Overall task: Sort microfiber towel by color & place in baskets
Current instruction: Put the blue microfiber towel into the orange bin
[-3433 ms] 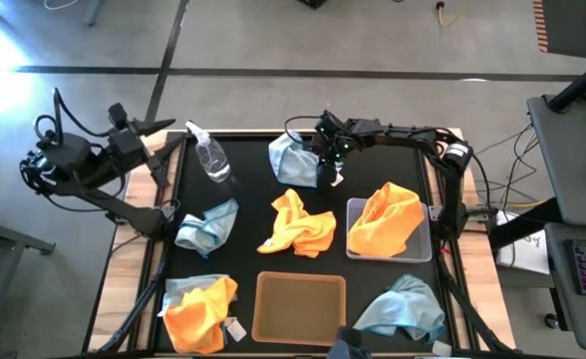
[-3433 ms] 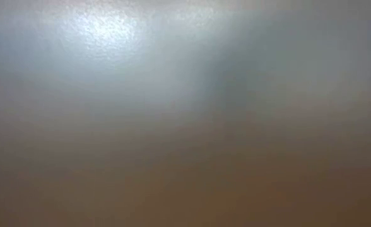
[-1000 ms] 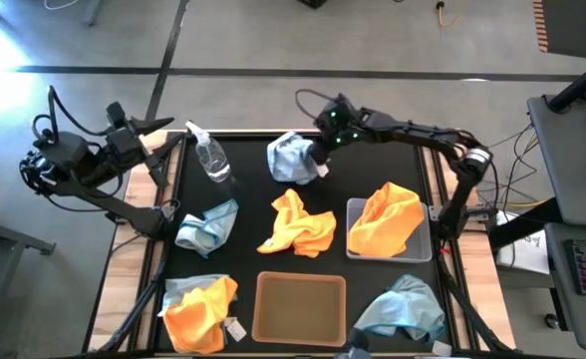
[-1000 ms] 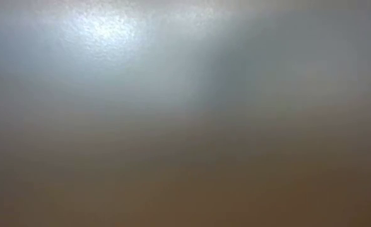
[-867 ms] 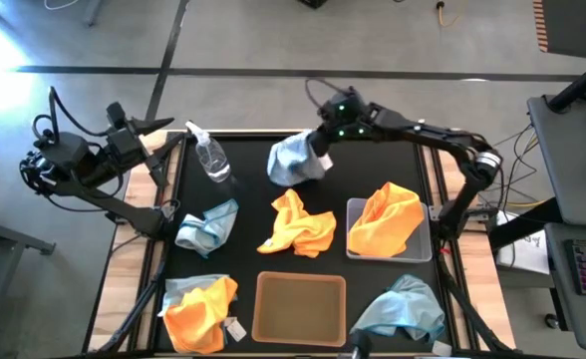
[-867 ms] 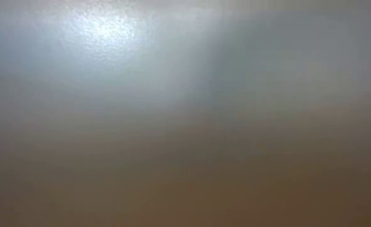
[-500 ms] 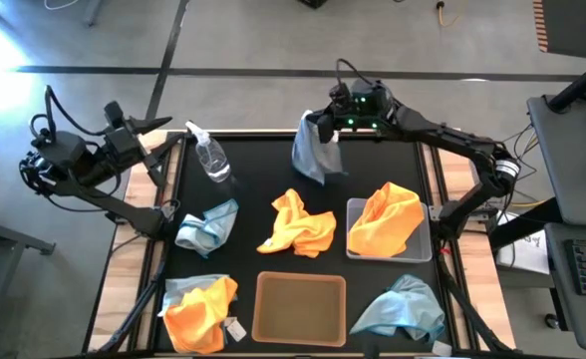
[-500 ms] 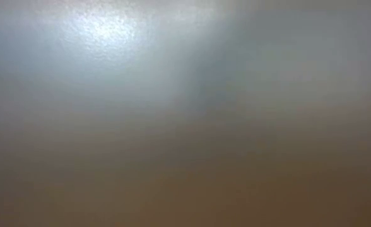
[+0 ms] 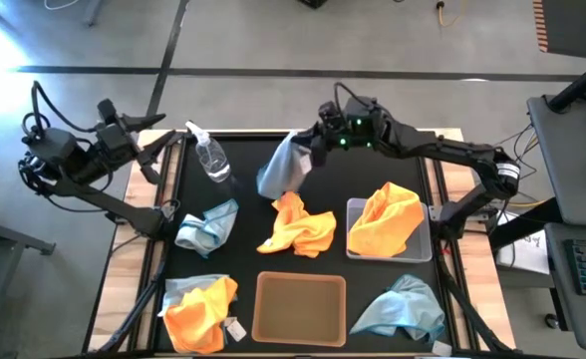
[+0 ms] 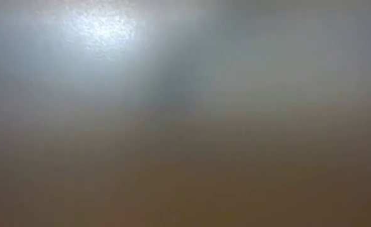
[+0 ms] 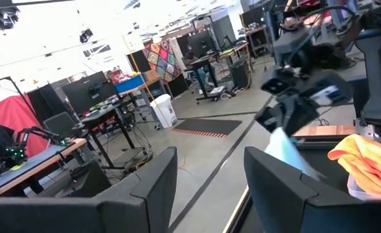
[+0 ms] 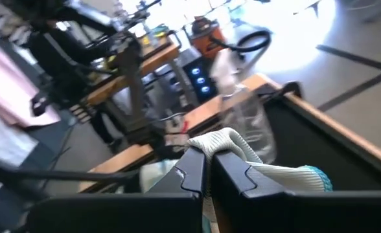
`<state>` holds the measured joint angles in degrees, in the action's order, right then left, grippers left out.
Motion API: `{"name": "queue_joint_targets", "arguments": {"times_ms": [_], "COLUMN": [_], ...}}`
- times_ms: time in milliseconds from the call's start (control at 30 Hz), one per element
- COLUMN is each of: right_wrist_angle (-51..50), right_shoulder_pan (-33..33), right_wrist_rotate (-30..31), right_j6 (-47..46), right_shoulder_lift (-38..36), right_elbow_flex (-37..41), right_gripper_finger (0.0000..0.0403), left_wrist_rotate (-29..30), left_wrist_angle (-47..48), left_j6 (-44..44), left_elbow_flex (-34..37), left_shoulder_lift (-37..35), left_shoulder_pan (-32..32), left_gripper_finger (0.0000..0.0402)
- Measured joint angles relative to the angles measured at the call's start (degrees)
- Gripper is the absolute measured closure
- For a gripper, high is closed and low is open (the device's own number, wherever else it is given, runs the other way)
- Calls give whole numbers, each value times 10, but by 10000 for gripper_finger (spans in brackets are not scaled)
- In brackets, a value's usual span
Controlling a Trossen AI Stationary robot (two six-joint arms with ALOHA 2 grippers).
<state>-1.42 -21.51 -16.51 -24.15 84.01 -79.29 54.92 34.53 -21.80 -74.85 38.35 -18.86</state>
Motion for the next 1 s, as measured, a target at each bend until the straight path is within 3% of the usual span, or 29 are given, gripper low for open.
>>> {"name": "queue_joint_targets", "arguments": {"times_ms": [300, 600, 833, 1000], "right_wrist_angle": [34, 34, 35, 35], "right_shoulder_pan": [96, 174, 253, 305], "right_wrist_rotate": [-10, -109, -116, -116], "right_j6": [-15, -29, -30, -28], "right_shoulder_lift": [-17, -50, -83, -98], "right_elbow_flex": [0, 0, 0, 0], "right_gripper_finger": [394, 394, 394, 394], "left_wrist_rotate": [0, 0, 0, 0], "left_wrist_angle": [0, -23, -58, -61], "left_j6": [16, 20, 22, 72], "left_elbow_flex": [0, 0, 0, -1], "left_shoulder_lift": [-2, 5, 11, 11], "left_shoulder_pan": [0, 0, 0, 0], "left_gripper_finger": [237, 237, 237, 237]}}
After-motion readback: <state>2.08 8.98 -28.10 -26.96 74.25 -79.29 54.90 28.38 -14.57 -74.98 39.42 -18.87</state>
